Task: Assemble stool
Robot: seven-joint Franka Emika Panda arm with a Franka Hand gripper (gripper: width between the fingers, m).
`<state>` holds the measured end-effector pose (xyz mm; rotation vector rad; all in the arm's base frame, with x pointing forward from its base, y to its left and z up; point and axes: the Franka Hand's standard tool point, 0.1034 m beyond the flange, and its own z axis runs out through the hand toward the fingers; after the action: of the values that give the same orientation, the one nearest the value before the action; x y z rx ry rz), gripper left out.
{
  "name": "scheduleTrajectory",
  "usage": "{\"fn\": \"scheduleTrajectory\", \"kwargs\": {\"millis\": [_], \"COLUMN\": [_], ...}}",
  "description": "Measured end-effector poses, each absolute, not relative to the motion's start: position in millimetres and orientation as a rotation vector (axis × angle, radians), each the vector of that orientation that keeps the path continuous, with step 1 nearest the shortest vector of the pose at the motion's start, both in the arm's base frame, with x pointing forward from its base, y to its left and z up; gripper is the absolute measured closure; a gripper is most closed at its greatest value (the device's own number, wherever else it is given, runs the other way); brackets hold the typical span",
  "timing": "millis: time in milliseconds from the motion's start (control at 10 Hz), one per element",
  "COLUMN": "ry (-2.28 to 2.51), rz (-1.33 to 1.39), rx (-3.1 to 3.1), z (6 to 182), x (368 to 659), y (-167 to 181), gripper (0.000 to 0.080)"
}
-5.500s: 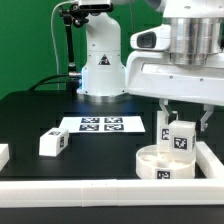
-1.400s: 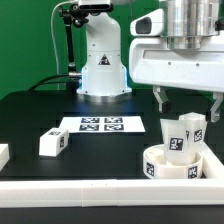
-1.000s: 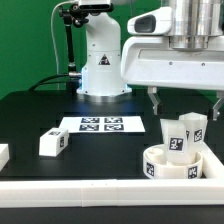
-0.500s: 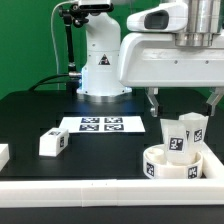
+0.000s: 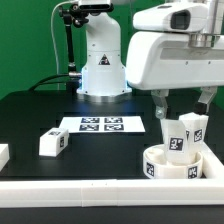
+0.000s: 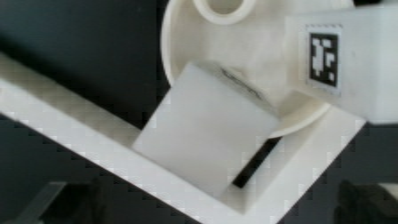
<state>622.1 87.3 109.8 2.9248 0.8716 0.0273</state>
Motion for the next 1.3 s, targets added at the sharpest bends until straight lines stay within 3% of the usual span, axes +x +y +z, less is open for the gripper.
{"fn": "scheduleTrajectory", "kwargs": {"millis": [700,1300], "ry": [1.649,2.012], "rz": [-0.057,-0.145], "rx": [2.503,2.181], "z": [106.5,97.1], "x": [622.8,619.8], "y": [78.3,77.2], "gripper": [0.0151,0.0151]}}
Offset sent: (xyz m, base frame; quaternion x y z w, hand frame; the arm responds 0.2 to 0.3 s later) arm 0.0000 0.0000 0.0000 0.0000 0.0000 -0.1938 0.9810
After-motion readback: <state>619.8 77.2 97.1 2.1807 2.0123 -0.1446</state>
